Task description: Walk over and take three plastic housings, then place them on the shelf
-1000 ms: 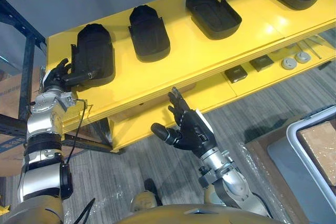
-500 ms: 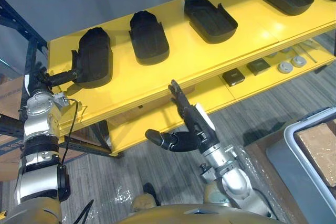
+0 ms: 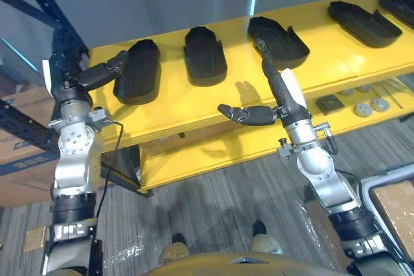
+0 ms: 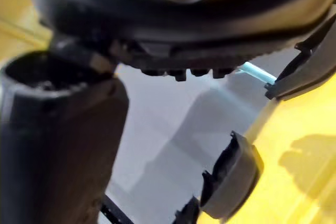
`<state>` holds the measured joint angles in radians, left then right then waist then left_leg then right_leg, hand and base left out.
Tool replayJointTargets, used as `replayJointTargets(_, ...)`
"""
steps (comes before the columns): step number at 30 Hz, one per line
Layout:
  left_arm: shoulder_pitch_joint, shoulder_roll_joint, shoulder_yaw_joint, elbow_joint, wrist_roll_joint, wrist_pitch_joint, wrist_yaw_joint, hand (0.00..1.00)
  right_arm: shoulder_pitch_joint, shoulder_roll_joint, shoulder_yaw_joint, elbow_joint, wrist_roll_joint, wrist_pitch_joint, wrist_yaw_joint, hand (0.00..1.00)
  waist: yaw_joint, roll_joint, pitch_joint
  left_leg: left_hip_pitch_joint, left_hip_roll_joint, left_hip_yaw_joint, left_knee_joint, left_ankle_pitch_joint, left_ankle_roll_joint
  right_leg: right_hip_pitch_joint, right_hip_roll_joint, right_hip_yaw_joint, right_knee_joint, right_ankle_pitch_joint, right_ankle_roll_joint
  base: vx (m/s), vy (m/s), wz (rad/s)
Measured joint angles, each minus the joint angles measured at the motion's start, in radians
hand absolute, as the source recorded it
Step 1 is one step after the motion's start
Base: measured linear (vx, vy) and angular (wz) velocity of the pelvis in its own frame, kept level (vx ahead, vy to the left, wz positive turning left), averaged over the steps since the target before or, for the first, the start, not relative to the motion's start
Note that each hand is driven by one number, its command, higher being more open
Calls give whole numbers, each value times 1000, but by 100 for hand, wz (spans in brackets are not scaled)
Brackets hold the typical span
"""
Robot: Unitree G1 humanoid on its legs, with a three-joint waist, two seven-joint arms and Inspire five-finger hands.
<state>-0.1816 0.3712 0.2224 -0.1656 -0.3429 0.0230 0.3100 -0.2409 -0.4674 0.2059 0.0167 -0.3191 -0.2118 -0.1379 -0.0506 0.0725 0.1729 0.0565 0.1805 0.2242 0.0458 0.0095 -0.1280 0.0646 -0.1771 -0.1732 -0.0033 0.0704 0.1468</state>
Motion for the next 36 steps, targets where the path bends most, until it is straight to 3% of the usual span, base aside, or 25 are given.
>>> replayJointTargets(3,80,-65,-21,-90,2,-12,-39,100,-75,-11,3,110,-90,29,1,100,13,15,-9,-12,-11,-42,-3,11,4,28,-7,-46,-16,0,0,-24,-2,38)
replayJointTargets(5,152,-102,-45,-149,22,-36,-82,100,-139,-11,10,192,-148,39,0,100,40,24,-15,-14,-15,-57,-18,24,4,32,-9,-65,-18,0,0,-40,-3,26)
replayJointTargets(10,278,-135,-138,-228,42,-77,-228,100,-270,-37,62,353,-189,58,-1,100,86,25,-16,-20,-22,-110,-38,45,3,59,-11,-125,-28,-3,-2,-55,-10,31)
replayJointTargets(14,372,-165,-175,-231,41,-86,-295,100,-350,-48,74,441,-187,49,-35,100,105,27,-18,-36,-31,-143,-70,76,4,58,-14,-160,-33,-3,-2,-45,-4,26)
replayJointTargets(26,510,-219,-236,-223,39,-84,-347,100,-438,-50,134,561,-180,31,-39,100,154,26,-17,-36,-33,-167,-106,107,2,58,-15,-191,-28,-4,-1,-2,-4,8)
replayJointTargets(36,524,-251,-256,-223,35,-92,-344,100,-488,-46,112,679,-9,112,26,100,159,26,-16,-46,-34,-177,-124,122,2,31,-22,-201,9,-23,-8,-20,-4,3)
